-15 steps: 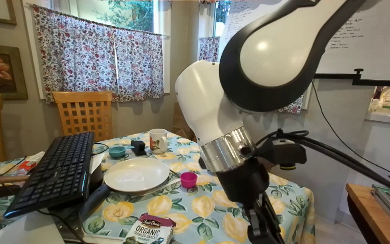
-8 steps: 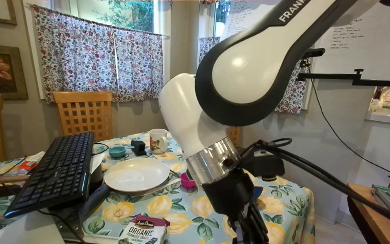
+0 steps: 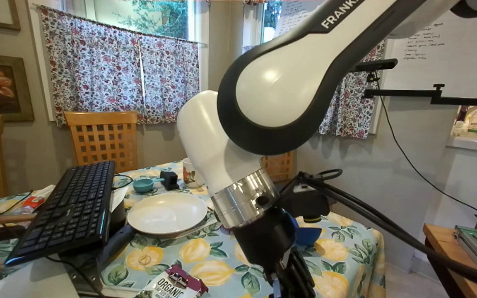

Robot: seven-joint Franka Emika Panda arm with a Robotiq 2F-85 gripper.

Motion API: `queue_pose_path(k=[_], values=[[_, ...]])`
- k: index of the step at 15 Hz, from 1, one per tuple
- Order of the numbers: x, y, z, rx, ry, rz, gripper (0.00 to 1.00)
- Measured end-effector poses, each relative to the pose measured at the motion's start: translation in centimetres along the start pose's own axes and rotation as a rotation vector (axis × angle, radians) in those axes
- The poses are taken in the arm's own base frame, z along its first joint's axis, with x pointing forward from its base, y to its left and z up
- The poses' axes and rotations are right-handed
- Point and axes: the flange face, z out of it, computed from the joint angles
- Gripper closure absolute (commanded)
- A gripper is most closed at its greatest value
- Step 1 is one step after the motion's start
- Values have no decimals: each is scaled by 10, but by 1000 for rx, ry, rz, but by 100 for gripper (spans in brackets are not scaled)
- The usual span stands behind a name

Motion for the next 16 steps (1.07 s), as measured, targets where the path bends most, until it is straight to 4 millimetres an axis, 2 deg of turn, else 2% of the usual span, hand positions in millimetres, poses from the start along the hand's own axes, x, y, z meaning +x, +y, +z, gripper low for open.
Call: queue_pose_path(k=[9, 16], values=[[18, -13, -17, -36, 4, -26, 95], [35, -13, -15, -55, 8, -28, 95]])
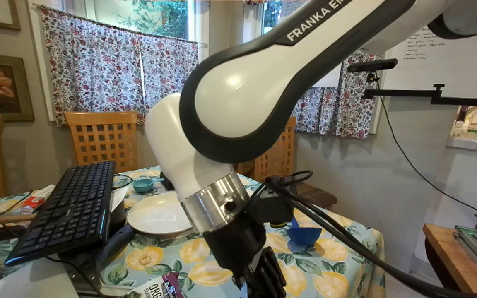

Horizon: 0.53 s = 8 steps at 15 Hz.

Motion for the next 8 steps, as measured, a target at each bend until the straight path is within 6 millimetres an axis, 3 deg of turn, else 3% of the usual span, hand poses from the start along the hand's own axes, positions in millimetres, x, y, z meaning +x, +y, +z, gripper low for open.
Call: queue_pose_path(k=[8], values=[[-8, -18, 2, -14, 19, -27, 95]])
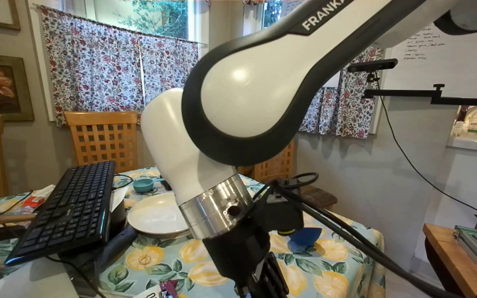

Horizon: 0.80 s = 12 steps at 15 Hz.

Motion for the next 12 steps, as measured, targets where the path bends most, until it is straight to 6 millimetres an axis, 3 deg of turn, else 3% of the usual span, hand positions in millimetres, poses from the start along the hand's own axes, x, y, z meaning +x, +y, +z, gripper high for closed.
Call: queue_pose_path(k=[5, 12], values=[[-30, -4, -10, 6, 100, -9, 95], [-92, 2, -16, -3, 281, -1, 95]])
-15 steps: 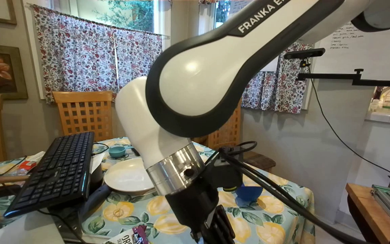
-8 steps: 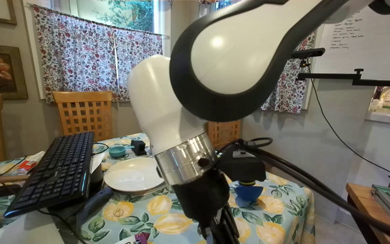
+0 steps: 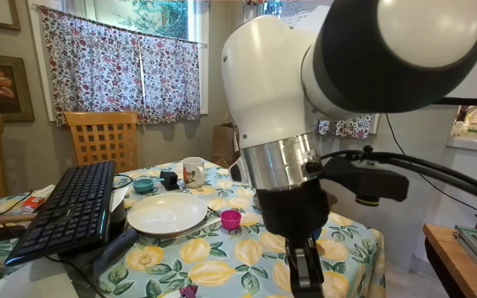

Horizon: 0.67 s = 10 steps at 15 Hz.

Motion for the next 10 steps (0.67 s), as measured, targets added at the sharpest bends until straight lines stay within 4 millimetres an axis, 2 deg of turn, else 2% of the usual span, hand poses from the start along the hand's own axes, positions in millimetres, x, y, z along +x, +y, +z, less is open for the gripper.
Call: queue_pose_path(k=[4, 10], values=[[-19, 8, -7, 6, 129, 6, 95], [-22, 22, 2, 26, 311, 13, 95]])
